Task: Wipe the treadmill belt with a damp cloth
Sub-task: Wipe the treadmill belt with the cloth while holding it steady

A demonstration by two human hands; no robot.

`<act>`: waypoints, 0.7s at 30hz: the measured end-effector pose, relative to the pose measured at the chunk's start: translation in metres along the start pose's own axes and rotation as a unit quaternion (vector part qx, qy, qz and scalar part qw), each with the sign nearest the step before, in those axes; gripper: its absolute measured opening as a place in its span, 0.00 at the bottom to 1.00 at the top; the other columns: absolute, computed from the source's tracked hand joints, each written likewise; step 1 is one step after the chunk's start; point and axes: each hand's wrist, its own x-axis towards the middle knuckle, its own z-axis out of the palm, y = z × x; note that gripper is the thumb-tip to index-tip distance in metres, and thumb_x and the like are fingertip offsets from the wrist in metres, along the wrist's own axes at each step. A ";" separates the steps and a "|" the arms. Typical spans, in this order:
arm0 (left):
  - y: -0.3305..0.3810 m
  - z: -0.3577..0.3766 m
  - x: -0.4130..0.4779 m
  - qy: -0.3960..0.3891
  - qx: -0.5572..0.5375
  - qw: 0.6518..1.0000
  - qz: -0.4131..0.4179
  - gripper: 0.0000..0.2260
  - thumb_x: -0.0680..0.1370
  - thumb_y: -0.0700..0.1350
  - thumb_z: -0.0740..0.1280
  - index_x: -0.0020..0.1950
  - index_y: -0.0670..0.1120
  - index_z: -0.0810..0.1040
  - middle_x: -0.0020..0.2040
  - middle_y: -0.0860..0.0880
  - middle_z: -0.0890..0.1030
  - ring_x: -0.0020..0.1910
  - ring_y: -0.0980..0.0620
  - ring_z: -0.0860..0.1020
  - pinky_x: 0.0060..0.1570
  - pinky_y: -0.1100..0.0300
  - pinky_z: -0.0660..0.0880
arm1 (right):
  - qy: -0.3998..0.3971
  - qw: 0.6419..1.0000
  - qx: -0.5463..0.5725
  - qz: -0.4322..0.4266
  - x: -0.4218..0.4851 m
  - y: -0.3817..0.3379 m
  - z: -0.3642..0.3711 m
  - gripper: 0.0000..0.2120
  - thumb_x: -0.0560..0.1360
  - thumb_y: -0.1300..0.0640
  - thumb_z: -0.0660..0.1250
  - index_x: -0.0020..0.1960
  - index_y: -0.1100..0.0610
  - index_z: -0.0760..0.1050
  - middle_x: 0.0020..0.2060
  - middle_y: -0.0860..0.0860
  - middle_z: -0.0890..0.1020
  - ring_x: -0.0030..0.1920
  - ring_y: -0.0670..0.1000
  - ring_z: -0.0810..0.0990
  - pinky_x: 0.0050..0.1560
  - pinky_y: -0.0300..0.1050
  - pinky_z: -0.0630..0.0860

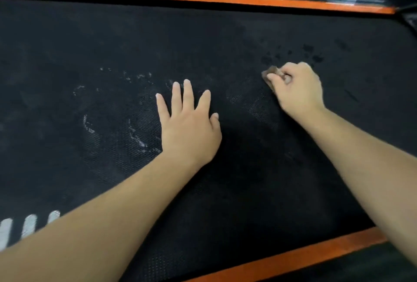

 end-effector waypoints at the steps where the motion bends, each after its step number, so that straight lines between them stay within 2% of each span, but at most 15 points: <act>1: 0.002 -0.001 0.000 -0.003 -0.006 1.000 0.000 0.26 0.84 0.55 0.51 0.82 0.52 0.54 0.84 0.42 0.45 0.82 0.41 0.40 0.77 0.37 0.36 | 0.001 1.000 -0.008 -0.012 -0.005 -0.004 0.006 0.12 0.77 0.44 0.66 0.45 0.52 0.77 0.43 0.50 0.71 0.45 0.55 0.77 0.43 0.45 0.69; 4: 0.009 -0.001 0.002 0.001 -0.020 0.999 -0.026 0.24 0.83 0.52 0.55 0.79 0.51 0.59 0.84 0.42 0.47 0.82 0.42 0.41 0.75 0.34 0.36 | -0.100 0.976 0.047 -0.189 -0.041 -0.019 0.020 0.10 0.76 0.46 0.68 0.42 0.52 0.77 0.40 0.49 0.70 0.40 0.50 0.72 0.39 0.45 0.69; 5: 0.013 -0.001 0.004 0.008 -0.020 0.999 -0.033 0.23 0.82 0.51 0.56 0.77 0.50 0.62 0.83 0.41 0.49 0.82 0.41 0.42 0.75 0.34 0.36 | -0.110 0.972 0.043 -0.204 -0.032 -0.013 0.017 0.11 0.76 0.45 0.68 0.42 0.52 0.77 0.40 0.49 0.70 0.40 0.50 0.73 0.40 0.45 0.69; 6: 0.018 0.000 0.007 0.015 -0.022 0.999 -0.036 0.21 0.82 0.50 0.56 0.75 0.48 0.64 0.83 0.40 0.51 0.82 0.41 0.43 0.76 0.34 0.37 | -0.080 0.980 0.020 -0.182 -0.009 -0.004 0.014 0.10 0.76 0.44 0.68 0.43 0.51 0.77 0.41 0.49 0.71 0.41 0.52 0.74 0.40 0.45 0.68; 8: 0.027 0.003 0.014 0.028 -0.038 0.998 -0.042 0.20 0.83 0.50 0.55 0.73 0.46 0.66 0.83 0.41 0.52 0.82 0.42 0.43 0.77 0.37 0.37 | -0.009 0.999 0.001 -0.051 0.041 0.010 0.009 0.11 0.77 0.43 0.66 0.46 0.51 0.78 0.44 0.52 0.74 0.46 0.57 0.77 0.42 0.45 0.67; 9: 0.033 0.004 0.020 0.031 -0.049 0.997 -0.047 0.20 0.83 0.50 0.54 0.74 0.46 0.65 0.83 0.42 0.52 0.82 0.42 0.43 0.77 0.36 0.38 | 0.013 1.000 0.001 -0.026 0.049 0.012 0.012 0.12 0.77 0.42 0.65 0.46 0.51 0.78 0.46 0.54 0.75 0.48 0.58 0.77 0.42 0.45 0.67; 10: 0.038 0.005 0.026 0.030 -0.057 0.996 -0.055 0.19 0.84 0.51 0.54 0.74 0.47 0.65 0.83 0.42 0.51 0.82 0.43 0.43 0.77 0.35 0.38 | 0.014 0.999 -0.004 -0.050 0.044 0.010 0.016 0.12 0.77 0.42 0.65 0.45 0.50 0.77 0.46 0.54 0.75 0.47 0.58 0.77 0.42 0.45 0.67; 11: 0.042 0.005 0.032 0.028 -0.063 0.995 -0.067 0.19 0.84 0.51 0.53 0.75 0.49 0.64 0.83 0.43 0.51 0.82 0.43 0.43 0.76 0.33 0.37 | -0.006 0.993 -0.005 -0.115 0.029 0.003 0.021 0.12 0.77 0.42 0.65 0.44 0.50 0.76 0.44 0.53 0.74 0.45 0.56 0.76 0.41 0.45 0.67; 13: 0.047 0.009 0.040 0.028 -0.057 0.994 -0.091 0.20 0.84 0.52 0.52 0.76 0.51 0.63 0.84 0.44 0.50 0.82 0.43 0.42 0.75 0.31 0.37 | -0.088 0.971 0.027 -0.219 0.005 0.001 0.025 0.13 0.77 0.42 0.65 0.45 0.52 0.77 0.42 0.50 0.72 0.41 0.52 0.73 0.39 0.46 0.68; 14: 0.048 0.012 0.041 0.033 -0.046 0.994 -0.096 0.20 0.84 0.53 0.51 0.76 0.51 0.62 0.84 0.44 0.49 0.82 0.43 0.42 0.74 0.30 0.37 | -0.094 0.967 0.027 -0.234 0.011 0.006 0.021 0.14 0.77 0.42 0.65 0.46 0.53 0.78 0.42 0.50 0.72 0.41 0.52 0.73 0.39 0.46 0.69; 15: 0.050 0.015 0.041 0.040 -0.030 0.994 -0.097 0.21 0.85 0.54 0.49 0.77 0.52 0.61 0.84 0.44 0.49 0.82 0.43 0.42 0.74 0.30 0.37 | -0.067 0.975 0.008 -0.211 0.031 0.014 0.019 0.14 0.77 0.42 0.65 0.46 0.53 0.78 0.42 0.50 0.72 0.42 0.52 0.73 0.39 0.46 0.68; 17: 0.050 0.020 0.039 0.052 -0.004 0.994 -0.100 0.23 0.85 0.58 0.46 0.79 0.52 0.58 0.84 0.44 0.49 0.82 0.43 0.42 0.74 0.30 0.38 | -0.013 0.994 0.008 -0.107 0.071 0.021 0.017 0.12 0.78 0.43 0.64 0.45 0.51 0.76 0.43 0.50 0.71 0.45 0.55 0.76 0.40 0.45 0.64; 18: 0.051 0.022 0.039 0.055 0.004 0.993 -0.103 0.24 0.84 0.59 0.45 0.79 0.53 0.57 0.84 0.44 0.49 0.82 0.43 0.42 0.74 0.30 0.38 | 0.006 0.996 0.011 -0.092 0.079 0.020 0.020 0.12 0.78 0.43 0.64 0.45 0.51 0.76 0.43 0.50 0.71 0.46 0.56 0.76 0.40 0.45 0.64; 19: 0.052 0.022 0.039 0.054 0.011 0.993 -0.105 0.25 0.84 0.60 0.45 0.80 0.53 0.56 0.84 0.44 0.48 0.82 0.43 0.42 0.74 0.30 0.38 | 0.003 0.993 0.006 -0.120 0.074 0.015 0.026 0.12 0.78 0.43 0.64 0.46 0.51 0.76 0.43 0.50 0.71 0.46 0.56 0.76 0.40 0.45 0.64; 21: 0.052 0.023 0.040 0.049 0.027 0.992 -0.111 0.27 0.84 0.61 0.44 0.82 0.55 0.53 0.84 0.44 0.47 0.82 0.43 0.41 0.75 0.30 0.37 | -0.062 0.971 0.026 -0.228 0.054 0.006 0.036 0.13 0.78 0.43 0.65 0.46 0.52 0.77 0.42 0.50 0.71 0.42 0.53 0.73 0.39 0.46 0.66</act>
